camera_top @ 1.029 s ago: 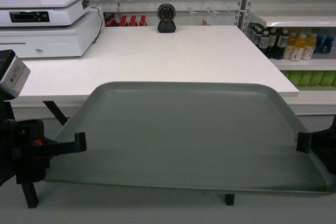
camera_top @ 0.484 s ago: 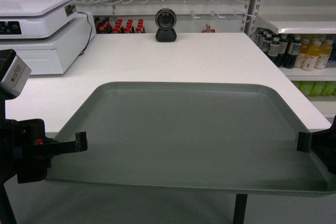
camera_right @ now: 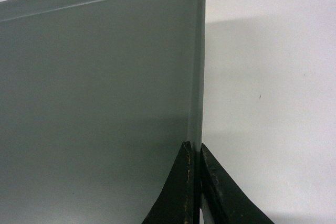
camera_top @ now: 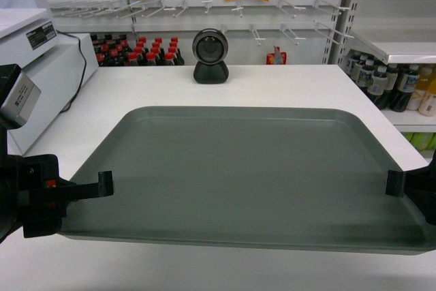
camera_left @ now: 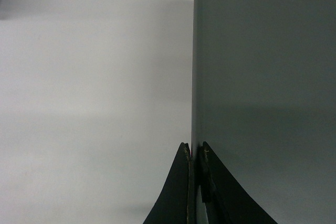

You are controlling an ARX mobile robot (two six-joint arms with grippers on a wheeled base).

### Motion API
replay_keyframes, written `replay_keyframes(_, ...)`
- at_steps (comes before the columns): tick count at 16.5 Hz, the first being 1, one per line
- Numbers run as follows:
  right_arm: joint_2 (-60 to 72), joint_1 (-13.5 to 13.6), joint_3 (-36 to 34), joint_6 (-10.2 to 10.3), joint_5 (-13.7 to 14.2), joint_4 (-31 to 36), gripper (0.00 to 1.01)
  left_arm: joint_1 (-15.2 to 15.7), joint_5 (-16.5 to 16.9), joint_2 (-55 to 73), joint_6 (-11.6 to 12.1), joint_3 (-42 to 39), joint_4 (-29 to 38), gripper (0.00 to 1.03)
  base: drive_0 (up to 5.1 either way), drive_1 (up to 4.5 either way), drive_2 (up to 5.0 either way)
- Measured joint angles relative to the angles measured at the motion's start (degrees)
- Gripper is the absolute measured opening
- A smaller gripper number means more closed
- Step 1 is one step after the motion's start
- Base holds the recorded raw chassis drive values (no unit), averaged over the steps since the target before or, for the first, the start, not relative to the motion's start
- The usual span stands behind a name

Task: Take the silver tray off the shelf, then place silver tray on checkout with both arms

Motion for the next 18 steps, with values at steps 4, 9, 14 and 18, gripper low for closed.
replay_keyframes(4,0.1,0.0,0.0,0.0,0.0,0.2,0.03,0.0,-0.2,0.0,0.0,0.0,0.2,0.03,0.0,0.0,0.0)
replay_keyframes(9,10.8,1.1,0.9,-8.1,2.7,24.0,0.03,-2.2,-12.7,8.4,7.0,3.4,13.2,0.03,0.0,0.0,0.0)
replay_keyframes(14,29.3,0.7,19.0,-11.4,2.3,25.0,0.03,0.6,-13.5,24.3,12.0,17.1,15.1,0.03,0.0,0.0,0.0)
replay_keyframes(18,38.9,0.3,23.5,-13.2,1.9,24.7,0.03,0.0,-13.7,32.7,11.0,19.5,13.6,0.03,0.0,0.0,0.0)
